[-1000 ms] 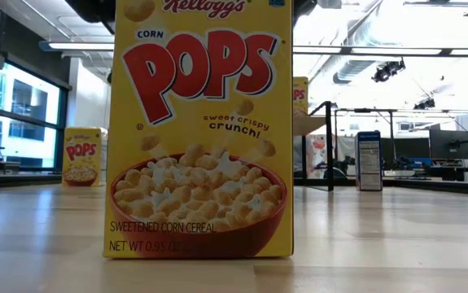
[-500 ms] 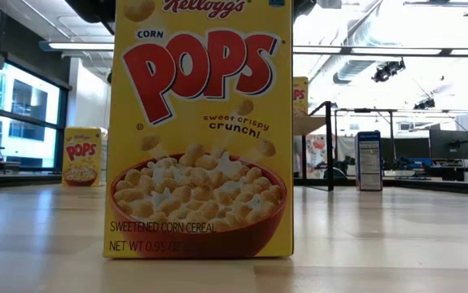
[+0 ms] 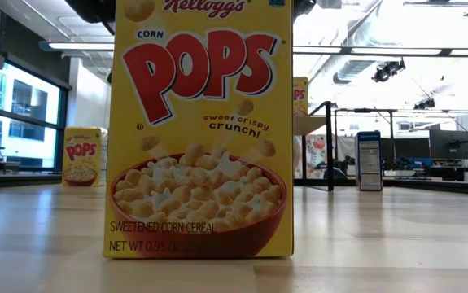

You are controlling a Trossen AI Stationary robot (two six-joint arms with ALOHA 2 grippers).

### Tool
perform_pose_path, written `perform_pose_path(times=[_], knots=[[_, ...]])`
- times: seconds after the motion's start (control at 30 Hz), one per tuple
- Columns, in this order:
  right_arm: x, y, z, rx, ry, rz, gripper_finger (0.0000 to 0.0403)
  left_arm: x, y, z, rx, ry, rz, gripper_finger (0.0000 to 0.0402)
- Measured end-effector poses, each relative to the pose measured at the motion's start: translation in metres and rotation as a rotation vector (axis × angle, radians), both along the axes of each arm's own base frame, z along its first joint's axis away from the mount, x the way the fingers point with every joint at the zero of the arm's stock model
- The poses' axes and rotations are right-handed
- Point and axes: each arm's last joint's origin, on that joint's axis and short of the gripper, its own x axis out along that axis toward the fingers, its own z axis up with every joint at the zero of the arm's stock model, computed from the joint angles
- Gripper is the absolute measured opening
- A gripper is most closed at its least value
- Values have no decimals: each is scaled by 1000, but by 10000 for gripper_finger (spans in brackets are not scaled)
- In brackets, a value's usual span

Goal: Stack cereal on shelf
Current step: Put the bottom blue cereal box aligned with the other blue cereal box on the shelf

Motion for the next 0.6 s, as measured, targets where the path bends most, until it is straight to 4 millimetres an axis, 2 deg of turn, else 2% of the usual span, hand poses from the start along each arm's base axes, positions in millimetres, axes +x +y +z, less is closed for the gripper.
perform_pose_path(times=[0.27, 0.43, 0.6], knots=[[0, 0, 0, -9, 5, 15, 251, 0, 0, 0, 3, 1, 0, 182], [-3, 0, 1, 0, 31, -4, 259, 0, 3, -1, 6, 9, 8, 182], [-8, 3, 14, -2, 28, 3, 259, -3, 4, 0, 44, 29, 7, 182]])
